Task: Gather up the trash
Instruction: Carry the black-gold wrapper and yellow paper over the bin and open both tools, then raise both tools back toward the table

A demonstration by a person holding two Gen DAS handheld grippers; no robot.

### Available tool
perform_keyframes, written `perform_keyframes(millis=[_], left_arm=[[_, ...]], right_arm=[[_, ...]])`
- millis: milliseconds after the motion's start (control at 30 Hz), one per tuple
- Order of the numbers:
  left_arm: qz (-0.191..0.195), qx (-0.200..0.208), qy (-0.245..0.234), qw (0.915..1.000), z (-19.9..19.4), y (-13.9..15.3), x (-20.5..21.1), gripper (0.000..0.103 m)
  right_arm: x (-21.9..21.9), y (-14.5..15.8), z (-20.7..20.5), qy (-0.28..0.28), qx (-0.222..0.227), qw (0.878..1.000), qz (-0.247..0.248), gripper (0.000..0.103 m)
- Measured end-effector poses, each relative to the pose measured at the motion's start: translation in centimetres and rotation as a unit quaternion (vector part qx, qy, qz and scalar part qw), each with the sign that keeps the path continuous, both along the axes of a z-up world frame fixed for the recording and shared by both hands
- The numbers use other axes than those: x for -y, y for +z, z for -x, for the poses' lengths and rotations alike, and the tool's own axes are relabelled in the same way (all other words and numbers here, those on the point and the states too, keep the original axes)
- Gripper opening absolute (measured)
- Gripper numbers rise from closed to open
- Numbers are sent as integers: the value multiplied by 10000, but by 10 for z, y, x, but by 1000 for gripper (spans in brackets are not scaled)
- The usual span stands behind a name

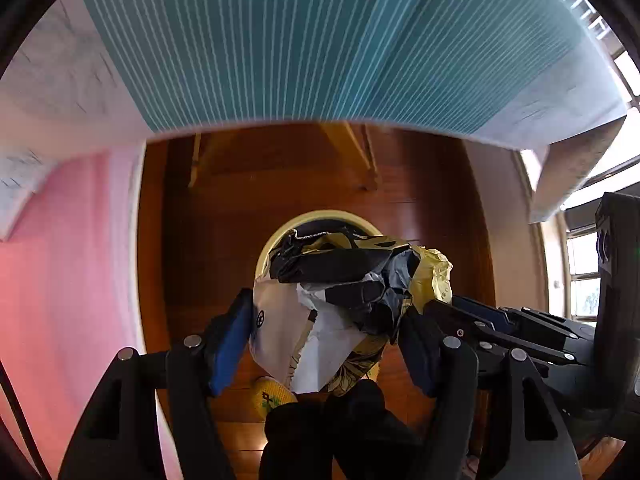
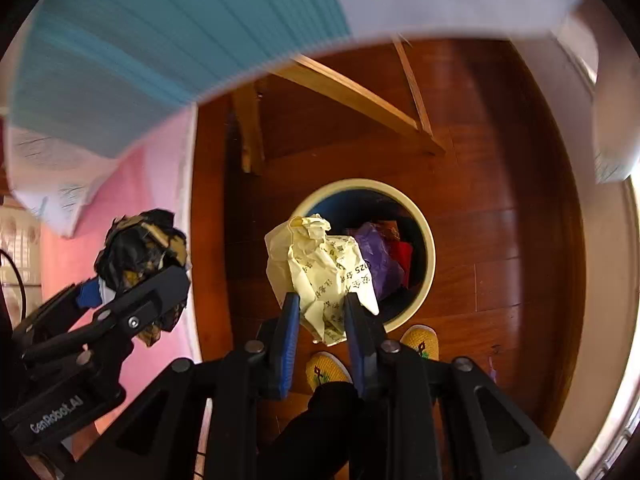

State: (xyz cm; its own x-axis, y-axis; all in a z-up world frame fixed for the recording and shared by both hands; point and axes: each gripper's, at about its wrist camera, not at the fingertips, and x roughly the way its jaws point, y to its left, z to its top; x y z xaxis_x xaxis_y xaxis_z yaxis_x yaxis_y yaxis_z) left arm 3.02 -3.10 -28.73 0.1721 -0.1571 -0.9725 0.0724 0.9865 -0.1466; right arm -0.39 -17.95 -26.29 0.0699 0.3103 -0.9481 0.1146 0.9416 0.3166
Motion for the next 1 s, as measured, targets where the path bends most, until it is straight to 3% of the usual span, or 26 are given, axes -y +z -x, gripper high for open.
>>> perform_keyframes(millis=[133,267,333,400,467,733,1000], left_arm=[[63,-123,112,9998,-5,-56,-2,70],[95,-197,138,9997,-7,-99,-3,78],[68,-248,150,9996,-5,-110,-5,84],[-21,-233,212,9995,-5,-116,-5,96],[-169,-169,337,9991,-2,-117,-8,98],[-305,49,415,9987,4,-96,-32,98],[-243,255,494,9982,11,-26,-40,98]], right_arm=[[12,-59,-3,-268,-132,9995,-53,24],[19,-93,-7,-573,-182,9980,-176,28],[22,-106,-7,-742,-248,9965,-279,36],[22,-111,-8,-799,-228,9962,-254,55],[19,-112,-8,-802,-158,9964,-220,61],[14,-95,-2,-902,-92,9958,-139,62],[4,-31,5,-870,-14,9962,16,62]])
